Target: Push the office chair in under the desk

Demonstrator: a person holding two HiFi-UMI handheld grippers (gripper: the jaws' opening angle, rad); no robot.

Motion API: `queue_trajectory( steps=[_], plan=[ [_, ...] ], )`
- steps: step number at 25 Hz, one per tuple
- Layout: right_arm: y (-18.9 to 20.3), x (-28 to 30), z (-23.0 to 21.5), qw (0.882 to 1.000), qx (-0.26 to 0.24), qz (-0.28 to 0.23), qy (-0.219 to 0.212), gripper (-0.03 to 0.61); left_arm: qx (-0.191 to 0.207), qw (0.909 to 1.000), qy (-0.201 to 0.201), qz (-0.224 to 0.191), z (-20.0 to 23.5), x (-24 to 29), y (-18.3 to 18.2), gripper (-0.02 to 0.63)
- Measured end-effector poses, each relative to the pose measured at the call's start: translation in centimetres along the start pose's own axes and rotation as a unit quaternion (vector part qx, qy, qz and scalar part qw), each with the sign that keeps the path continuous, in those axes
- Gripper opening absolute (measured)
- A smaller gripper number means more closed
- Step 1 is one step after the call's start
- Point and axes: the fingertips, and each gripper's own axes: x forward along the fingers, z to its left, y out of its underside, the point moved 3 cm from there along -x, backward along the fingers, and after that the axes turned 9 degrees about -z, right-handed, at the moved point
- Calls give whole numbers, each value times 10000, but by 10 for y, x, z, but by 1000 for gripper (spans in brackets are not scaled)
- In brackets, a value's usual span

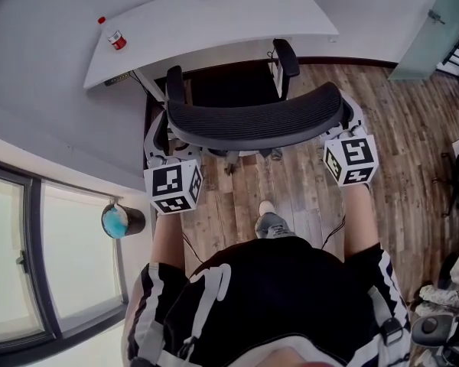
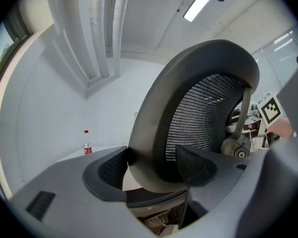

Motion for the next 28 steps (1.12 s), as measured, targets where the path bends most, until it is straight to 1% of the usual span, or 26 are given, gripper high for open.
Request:
queue_trajectory(
  steps=[9, 16, 25, 28],
  plan=[
    [2, 18, -6, 9999, -8, -29, -130, 242, -37, 9999, -93, -21, 6, 11, 2, 307],
    [3, 31, -10, 9999, -11, -21, -166, 242, -40, 9999, -75, -77, 10, 22, 5, 307],
    [7, 49, -17, 9998, -20, 1, -209, 242, -12, 9999, -110, -75, 15, 39, 8, 307],
    [7, 57, -20, 9997, -19, 27, -229, 242, -5, 9999, -127, -17, 17, 45, 9, 307]
  ],
)
